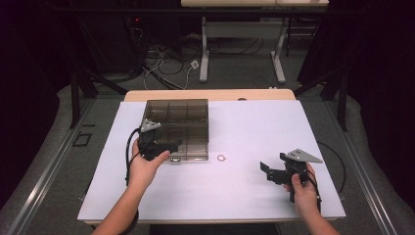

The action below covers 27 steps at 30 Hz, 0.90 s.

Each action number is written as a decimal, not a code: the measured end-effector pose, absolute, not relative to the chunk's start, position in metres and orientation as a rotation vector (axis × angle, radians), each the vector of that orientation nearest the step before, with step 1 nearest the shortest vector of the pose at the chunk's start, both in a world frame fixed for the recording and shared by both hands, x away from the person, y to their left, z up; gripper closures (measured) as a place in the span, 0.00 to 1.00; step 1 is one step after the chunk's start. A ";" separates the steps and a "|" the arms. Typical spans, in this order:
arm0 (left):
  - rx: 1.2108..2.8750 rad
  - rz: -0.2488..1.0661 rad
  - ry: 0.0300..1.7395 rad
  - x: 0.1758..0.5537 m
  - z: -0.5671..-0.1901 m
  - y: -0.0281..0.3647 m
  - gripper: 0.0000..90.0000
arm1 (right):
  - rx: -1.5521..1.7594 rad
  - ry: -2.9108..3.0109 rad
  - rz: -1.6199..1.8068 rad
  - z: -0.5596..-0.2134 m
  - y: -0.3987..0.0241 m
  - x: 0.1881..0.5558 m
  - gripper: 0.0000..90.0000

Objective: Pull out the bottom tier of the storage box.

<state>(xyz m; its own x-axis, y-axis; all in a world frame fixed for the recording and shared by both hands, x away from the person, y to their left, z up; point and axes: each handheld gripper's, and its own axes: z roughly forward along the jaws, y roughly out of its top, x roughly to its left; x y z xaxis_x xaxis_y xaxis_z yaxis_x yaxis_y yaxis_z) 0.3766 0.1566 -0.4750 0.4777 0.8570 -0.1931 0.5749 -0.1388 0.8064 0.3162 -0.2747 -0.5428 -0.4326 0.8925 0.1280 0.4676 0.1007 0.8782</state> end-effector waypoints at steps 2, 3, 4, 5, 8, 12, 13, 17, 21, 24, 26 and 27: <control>1.833 0.401 1.192 0.378 -0.473 0.150 0.19 | 1.322 1.947 1.284 -0.543 -0.275 0.316 0.11; 1.849 0.397 1.183 0.378 -0.472 0.149 0.19 | 1.323 1.944 1.283 -0.542 -0.275 0.316 0.11; 1.839 0.406 1.181 0.379 -0.472 0.145 0.19 | 1.322 1.944 1.282 -0.542 -0.275 0.316 0.11; 1.859 0.391 1.167 0.380 -0.471 0.143 0.19 | 1.320 1.946 1.282 -0.543 -0.275 0.316 0.11; 1.860 0.391 1.150 0.381 -0.470 0.136 0.21 | 1.317 1.947 1.276 -0.542 -0.274 0.315 0.11; 1.867 0.391 1.132 0.383 -0.469 0.127 0.23 | 1.315 1.949 1.276 -0.542 -0.273 0.315 0.11; 1.872 0.387 1.125 0.383 -0.469 0.125 0.23 | 1.317 1.946 1.281 -0.542 -0.273 0.315 0.11; 1.888 0.379 1.103 0.384 -0.469 0.117 0.25 | 1.308 1.948 1.276 -0.542 -0.273 0.314 0.11; 1.890 0.373 1.087 0.386 -0.470 0.110 0.25 | 1.314 1.951 1.274 -0.542 -0.272 0.315 0.11; 1.897 0.362 1.073 0.387 -0.472 0.103 0.27 | 1.314 1.954 1.273 -0.542 -0.272 0.314 0.11; 1.909 0.365 1.059 0.388 -0.473 0.098 0.27 | 1.313 1.952 1.274 -0.542 -0.272 0.314 0.11; 1.918 0.369 1.047 0.389 -0.473 0.096 0.27 | 1.314 1.951 1.280 -0.542 -0.273 0.314 0.11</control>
<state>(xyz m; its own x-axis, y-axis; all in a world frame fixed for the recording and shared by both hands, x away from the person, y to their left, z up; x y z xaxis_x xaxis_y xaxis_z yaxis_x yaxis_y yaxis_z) 0.3887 0.0956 -0.4732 0.5980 0.7879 -0.1468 0.5220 -0.2438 0.8174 0.3142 -0.2725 -0.5419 -0.4386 0.8909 0.1183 0.4632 0.1113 0.8792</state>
